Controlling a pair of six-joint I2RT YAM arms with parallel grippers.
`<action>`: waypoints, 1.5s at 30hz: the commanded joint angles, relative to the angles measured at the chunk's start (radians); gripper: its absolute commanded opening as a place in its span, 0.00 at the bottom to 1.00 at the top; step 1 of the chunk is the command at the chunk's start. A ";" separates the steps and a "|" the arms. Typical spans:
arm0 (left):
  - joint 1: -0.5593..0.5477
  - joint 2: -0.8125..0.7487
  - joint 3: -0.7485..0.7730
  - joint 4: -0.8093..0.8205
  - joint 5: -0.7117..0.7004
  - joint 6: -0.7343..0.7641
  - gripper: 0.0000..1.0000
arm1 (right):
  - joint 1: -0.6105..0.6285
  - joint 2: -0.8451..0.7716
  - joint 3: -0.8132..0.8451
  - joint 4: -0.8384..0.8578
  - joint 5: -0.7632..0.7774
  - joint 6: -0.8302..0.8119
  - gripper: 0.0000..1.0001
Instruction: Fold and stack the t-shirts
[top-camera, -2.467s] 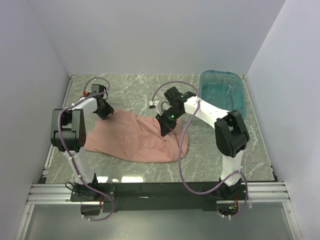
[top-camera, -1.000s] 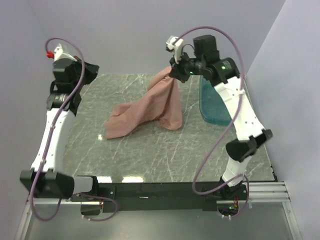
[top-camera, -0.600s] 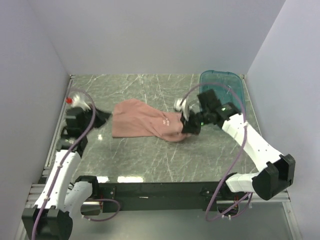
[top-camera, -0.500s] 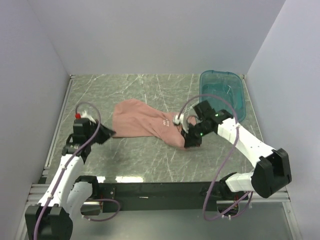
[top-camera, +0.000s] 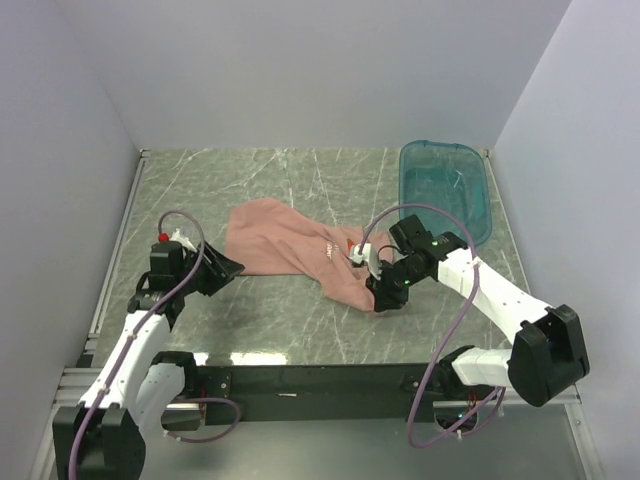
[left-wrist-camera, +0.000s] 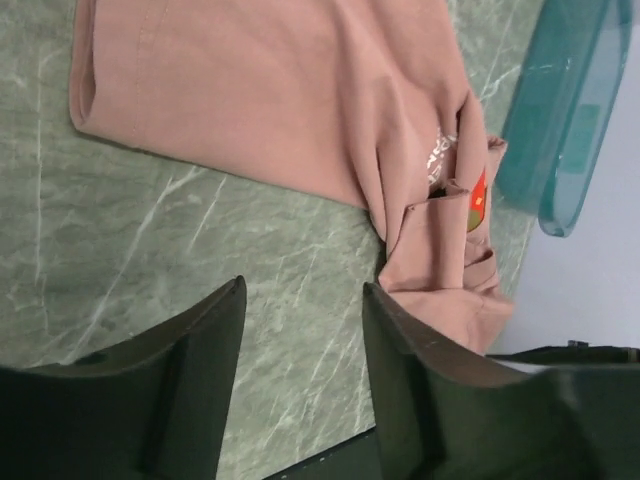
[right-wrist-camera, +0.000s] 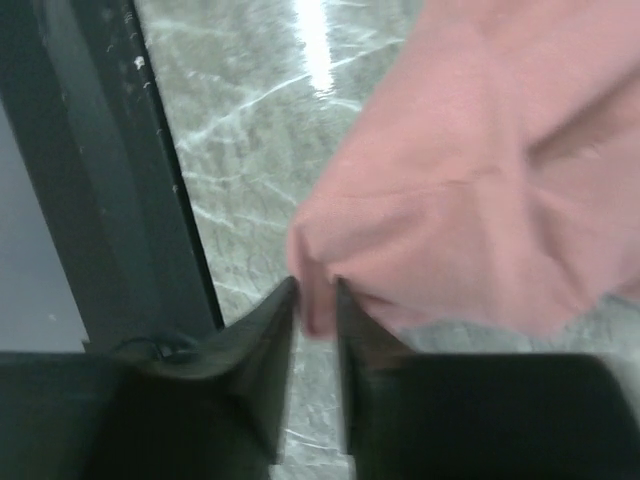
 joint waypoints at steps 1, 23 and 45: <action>0.001 0.047 0.044 0.082 0.036 0.027 0.57 | 0.002 -0.031 0.021 0.097 0.051 0.077 0.35; -0.065 0.300 0.199 0.203 0.078 0.106 0.76 | -0.245 -0.140 0.015 0.178 -0.007 0.171 0.50; -0.192 0.606 0.425 0.168 -0.120 0.060 0.75 | -0.253 -0.165 -0.003 0.189 -0.001 0.177 0.50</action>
